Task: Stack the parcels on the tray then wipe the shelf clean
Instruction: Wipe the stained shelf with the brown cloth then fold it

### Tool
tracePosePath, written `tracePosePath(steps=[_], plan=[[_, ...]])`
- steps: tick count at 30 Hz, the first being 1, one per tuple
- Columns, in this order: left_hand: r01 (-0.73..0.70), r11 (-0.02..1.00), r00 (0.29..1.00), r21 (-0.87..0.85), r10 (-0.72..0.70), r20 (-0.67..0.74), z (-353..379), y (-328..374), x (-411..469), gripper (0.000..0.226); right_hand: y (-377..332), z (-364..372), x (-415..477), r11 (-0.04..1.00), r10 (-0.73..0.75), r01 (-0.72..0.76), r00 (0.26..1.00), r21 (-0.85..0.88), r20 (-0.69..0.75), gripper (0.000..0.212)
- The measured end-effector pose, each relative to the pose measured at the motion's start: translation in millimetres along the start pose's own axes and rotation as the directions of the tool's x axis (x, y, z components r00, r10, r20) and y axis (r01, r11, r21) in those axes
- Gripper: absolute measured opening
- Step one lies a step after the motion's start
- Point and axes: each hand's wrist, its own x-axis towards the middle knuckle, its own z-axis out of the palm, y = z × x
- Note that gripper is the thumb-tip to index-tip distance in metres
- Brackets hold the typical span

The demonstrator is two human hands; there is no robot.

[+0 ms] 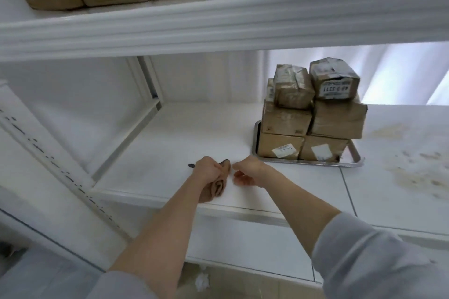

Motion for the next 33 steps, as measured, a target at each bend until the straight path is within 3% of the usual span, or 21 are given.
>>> tracePosePath(steps=[5, 9, 11, 14, 17, 21, 24, 27, 33], plan=[[-0.092, 0.985, 0.993, -0.145, 0.102, 0.062, 61.0, 78.5, -35.3, 0.014, 44.1, -80.5, -46.0, 0.984, -0.007, 0.006, 1.000, 0.177, 0.005, 0.041], [-0.113, 0.946, 0.955, -0.302, 0.188, 0.230, 107.6, 141.6, -71.1, 0.006, 72.4, -143.3, -89.0, 0.925, -0.014, 0.038, 0.998, 0.377, -0.064, 0.037], [-0.071, 0.911, 0.918, -0.405, 0.219, 0.331, 128.1, 164.9, -86.6, 0.017, 85.6, -171.9, -109.4, 0.896, -0.039, 0.081, 0.994, 0.436, -0.105, 0.033], [-0.047, 0.886, 0.949, -0.462, 0.184, 0.256, 153.2, 185.6, -101.1, 0.040, 104.7, -213.2, -131.1, 0.865, -0.069, 0.180, 0.968, 0.469, -0.243, 0.014], [0.052, 0.906, 0.955, -0.421, 0.078, 0.286, 168.9, 191.3, -108.8, 0.061, 116.8, -236.4, -135.9, 0.846, -0.069, 0.195, 0.963, 0.497, -0.260, 0.024], [0.082, 0.881, 0.916, -0.467, 0.117, 0.383, 185.8, 197.9, -120.9, 0.043, 126.9, -246.0, -143.4, 0.817, -0.098, 0.192, 0.975, 0.544, -0.198, 0.041], [0.081, 0.813, 0.935, -0.577, 0.139, 0.327, 188.6, 199.2, -121.8, 0.038, 127.0, -245.6, -145.2, 0.781, -0.116, 0.163, 0.986, 0.603, -0.118, 0.036], [0.023, 0.777, 0.984, -0.630, 0.094, 0.152, 185.5, 198.9, -117.4, 0.024, 122.5, -246.7, -148.8, 0.779, -0.081, 0.094, 0.995, 0.620, -0.049, 0.042], [-0.047, 0.755, 0.995, -0.654, 0.093, 0.036, 175.3, 210.5, -106.5, 0.025, 114.7, -256.5, -150.9, 0.787, -0.142, 0.184, 0.983, 0.589, -0.117, 0.026]])
